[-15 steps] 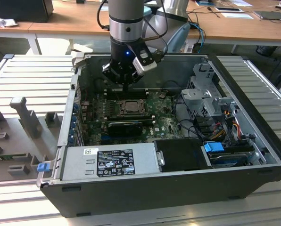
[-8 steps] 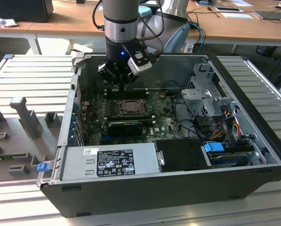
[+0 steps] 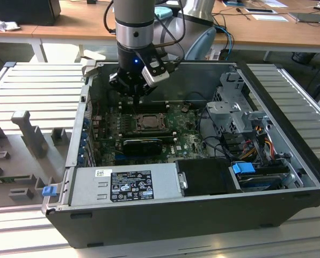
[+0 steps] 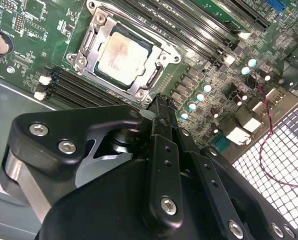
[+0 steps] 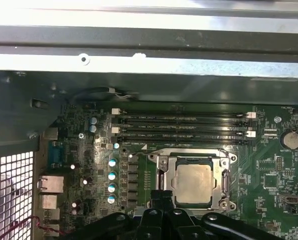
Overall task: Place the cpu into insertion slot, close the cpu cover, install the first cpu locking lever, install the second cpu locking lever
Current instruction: 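Install the first cpu locking lever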
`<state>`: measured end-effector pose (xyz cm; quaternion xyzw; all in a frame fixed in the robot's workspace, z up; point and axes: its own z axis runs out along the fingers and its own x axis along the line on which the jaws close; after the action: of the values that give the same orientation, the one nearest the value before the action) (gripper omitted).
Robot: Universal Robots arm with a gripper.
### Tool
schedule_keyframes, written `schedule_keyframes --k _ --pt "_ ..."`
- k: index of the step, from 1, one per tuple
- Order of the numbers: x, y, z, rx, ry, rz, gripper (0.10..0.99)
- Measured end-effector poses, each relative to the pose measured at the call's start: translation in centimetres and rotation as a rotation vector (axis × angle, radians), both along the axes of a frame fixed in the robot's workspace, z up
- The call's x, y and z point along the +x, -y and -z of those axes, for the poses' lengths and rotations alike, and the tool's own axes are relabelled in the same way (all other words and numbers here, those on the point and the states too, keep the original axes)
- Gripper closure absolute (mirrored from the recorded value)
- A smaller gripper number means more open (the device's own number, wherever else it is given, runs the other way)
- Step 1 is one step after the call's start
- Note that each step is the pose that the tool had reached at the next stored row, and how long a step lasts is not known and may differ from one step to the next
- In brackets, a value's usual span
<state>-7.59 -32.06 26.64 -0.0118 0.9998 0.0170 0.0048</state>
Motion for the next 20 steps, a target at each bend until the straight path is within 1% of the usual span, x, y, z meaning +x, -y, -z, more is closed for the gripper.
schedule_keyframes --k 3,6,13,16,18,20 --pt "-0.23 0.00 0.01 0.000 0.0000 0.000 0.980" --pt "-0.76 0.00 0.02 0.000 -0.0001 0.000 0.980" --pt "-2.33 -0.18 0.15 0.000 0.0000 0.000 0.980" --pt "-3.02 -0.45 0.33 0.000 -0.0001 0.000 0.980" --pt "-3.21 -0.67 0.40 0.000 0.0000 0.000 0.980" --pt "-3.30 -1.07 0.47 0.000 -0.0001 0.000 0.980"
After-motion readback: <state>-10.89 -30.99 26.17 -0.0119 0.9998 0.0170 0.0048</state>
